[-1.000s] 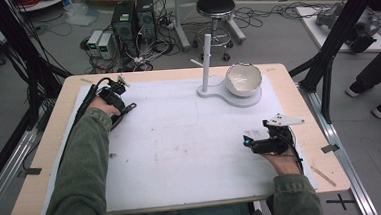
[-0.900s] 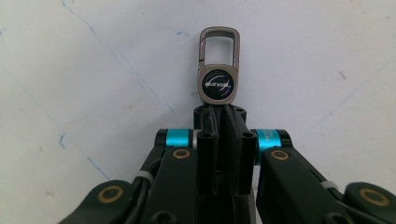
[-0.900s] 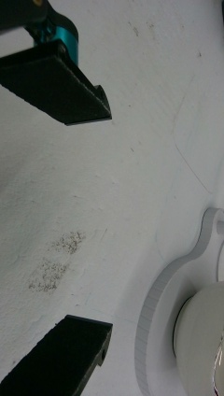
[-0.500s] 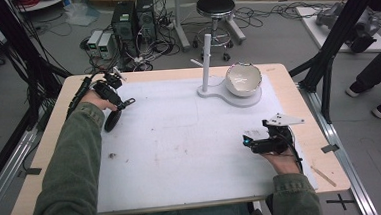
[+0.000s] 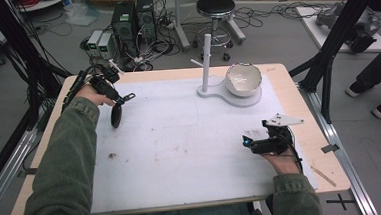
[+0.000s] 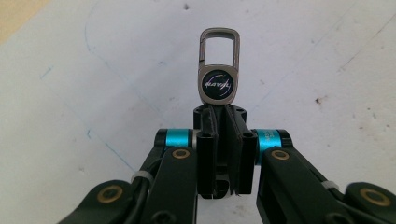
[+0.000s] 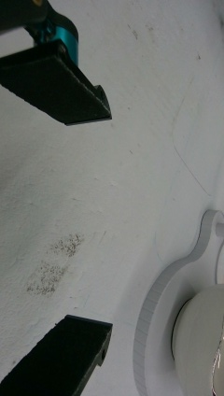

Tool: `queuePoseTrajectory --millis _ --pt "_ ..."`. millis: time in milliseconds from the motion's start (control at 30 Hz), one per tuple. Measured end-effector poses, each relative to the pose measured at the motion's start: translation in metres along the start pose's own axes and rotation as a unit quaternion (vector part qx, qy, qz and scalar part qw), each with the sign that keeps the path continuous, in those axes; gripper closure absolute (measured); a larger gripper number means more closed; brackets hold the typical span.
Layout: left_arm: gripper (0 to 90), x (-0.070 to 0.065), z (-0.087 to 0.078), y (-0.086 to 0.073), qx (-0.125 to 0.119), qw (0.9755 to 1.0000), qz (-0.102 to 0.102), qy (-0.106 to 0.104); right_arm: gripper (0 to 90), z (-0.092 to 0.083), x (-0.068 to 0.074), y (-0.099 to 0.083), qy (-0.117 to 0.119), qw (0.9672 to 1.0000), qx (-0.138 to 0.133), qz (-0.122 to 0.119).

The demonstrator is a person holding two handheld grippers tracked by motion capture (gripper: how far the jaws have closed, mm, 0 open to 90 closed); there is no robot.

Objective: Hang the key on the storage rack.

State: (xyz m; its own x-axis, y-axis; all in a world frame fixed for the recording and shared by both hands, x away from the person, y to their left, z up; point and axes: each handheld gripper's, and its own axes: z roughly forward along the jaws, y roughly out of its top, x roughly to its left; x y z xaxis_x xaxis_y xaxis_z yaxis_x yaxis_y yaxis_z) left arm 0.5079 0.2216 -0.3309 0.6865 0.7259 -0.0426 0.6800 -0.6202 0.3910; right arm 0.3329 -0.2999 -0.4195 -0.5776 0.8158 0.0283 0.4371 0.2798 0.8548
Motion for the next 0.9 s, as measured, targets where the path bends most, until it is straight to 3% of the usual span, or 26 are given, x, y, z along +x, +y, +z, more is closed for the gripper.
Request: queuePoseTrajectory --millis 267,900 --pt "83.0 -0.010 -0.013 0.014 -0.020 0.9994 0.026 -0.015 0.5 0.000 0.000 0.000 0.000 1.0000 0.001 -0.001" --pt "83.0 -0.032 -0.055 0.046 -0.048 0.9969 0.062 -0.007 0.6 0.000 0.000 0.000 0.002 1.0000 0.000 0.002"
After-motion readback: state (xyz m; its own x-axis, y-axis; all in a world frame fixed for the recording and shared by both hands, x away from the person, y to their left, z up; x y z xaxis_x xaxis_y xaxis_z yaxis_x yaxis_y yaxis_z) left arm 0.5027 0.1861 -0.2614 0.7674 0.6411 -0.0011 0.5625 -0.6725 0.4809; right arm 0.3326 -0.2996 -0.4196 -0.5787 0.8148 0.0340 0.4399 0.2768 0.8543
